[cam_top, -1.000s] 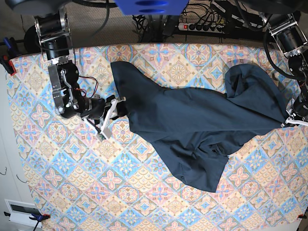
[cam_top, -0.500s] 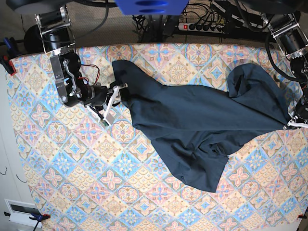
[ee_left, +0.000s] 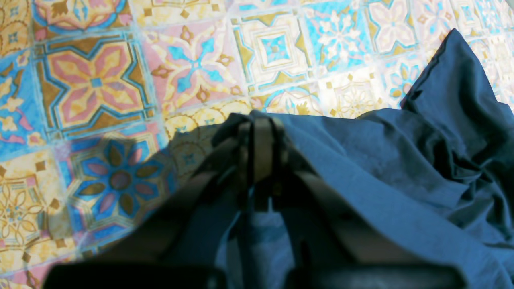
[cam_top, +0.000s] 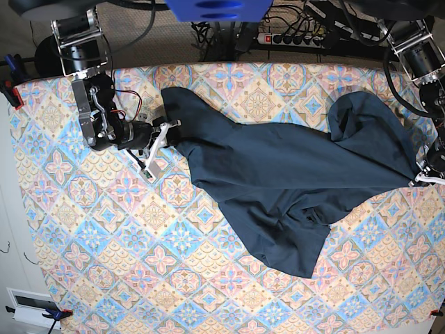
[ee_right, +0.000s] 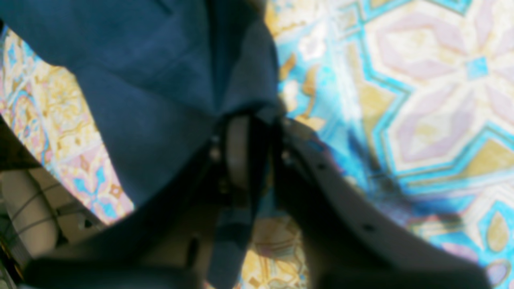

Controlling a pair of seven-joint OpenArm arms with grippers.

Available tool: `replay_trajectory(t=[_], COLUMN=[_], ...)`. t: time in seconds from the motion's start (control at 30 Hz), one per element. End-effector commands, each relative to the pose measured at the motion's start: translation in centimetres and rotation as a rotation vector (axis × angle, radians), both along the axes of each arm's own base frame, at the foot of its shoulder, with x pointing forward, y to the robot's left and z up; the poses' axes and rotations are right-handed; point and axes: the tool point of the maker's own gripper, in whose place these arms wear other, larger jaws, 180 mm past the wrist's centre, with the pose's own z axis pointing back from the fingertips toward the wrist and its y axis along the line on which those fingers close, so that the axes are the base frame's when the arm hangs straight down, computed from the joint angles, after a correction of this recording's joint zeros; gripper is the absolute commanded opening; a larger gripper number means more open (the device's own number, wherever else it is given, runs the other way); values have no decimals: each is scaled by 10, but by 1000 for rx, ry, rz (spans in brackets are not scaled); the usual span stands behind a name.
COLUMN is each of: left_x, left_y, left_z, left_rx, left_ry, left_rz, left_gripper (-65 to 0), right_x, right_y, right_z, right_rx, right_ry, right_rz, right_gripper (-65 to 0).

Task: Layout the t-shirt on the table in an organized manner, then fold the t-shirt properly
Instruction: 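Grasp the shirt edge with the right gripper and stretch it apart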

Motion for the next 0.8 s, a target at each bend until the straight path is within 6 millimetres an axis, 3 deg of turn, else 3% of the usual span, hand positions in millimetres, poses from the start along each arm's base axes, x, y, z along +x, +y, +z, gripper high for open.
replay_trajectory(t=[0.0, 0.07, 0.27, 0.37, 0.5, 0.63, 0.77], left_x=[7, 7, 3, 2, 6, -1, -2], left_y=[8, 8, 8, 6, -12, -15, -16], left_z=[20, 20, 15, 12, 0, -11, -12], left_rx=[36, 36, 33, 29, 30, 31, 29], left_ry=[-47, -47, -34, -30, 10, 41, 43], left_rz=[1, 1, 0, -3, -63, -74, -74], left_gripper=[-650, -650, -650, -650, -650, -650, -650], right_x=[8, 17, 53, 61, 67, 60, 48], right_y=[-6, -16, -60, -70, -106, -98, -67], right_z=[6, 15, 63, 83, 98, 89, 74], right_rx=[-7, -2, 48, 136, 107, 93, 89], right_ry=[-20, -49, -194, -239, -282, -242, -184], right_rz=[-9, -49, -217, -264, -327, -285, -182], right_gripper=[-600, -643, -643, -643, -643, -611, -475])
